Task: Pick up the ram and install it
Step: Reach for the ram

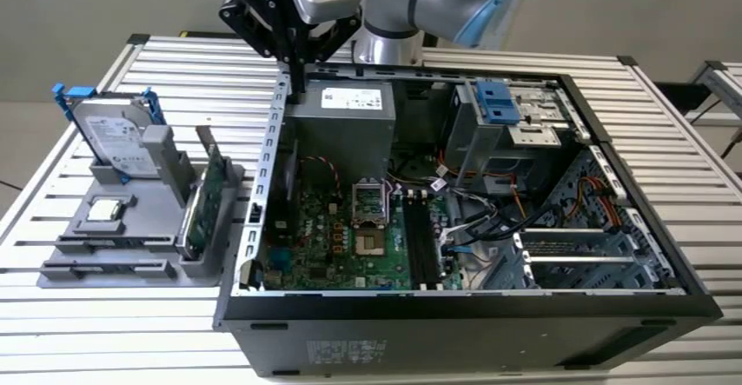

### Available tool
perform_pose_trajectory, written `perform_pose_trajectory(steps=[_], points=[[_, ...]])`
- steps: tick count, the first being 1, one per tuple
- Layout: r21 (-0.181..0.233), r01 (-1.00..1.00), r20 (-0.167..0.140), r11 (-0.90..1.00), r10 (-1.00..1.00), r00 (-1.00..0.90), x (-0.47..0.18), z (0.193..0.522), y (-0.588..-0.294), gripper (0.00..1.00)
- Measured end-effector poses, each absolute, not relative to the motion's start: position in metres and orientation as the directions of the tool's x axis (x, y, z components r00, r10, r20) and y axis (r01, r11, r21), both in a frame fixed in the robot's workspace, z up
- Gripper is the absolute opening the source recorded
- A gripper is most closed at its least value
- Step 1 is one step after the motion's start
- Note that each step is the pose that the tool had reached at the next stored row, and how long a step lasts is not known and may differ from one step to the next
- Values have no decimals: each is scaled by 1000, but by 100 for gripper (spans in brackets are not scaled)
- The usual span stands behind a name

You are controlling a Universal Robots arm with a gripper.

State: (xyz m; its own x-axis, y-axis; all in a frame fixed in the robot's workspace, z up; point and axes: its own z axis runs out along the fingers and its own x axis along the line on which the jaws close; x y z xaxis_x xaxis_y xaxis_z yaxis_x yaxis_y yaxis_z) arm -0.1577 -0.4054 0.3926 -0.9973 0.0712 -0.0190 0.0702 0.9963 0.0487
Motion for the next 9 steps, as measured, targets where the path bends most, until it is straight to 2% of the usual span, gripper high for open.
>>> perform_pose_trajectory(steps=[9], points=[[49,70,-19,996,71,-997,-164,393,-407,0]])
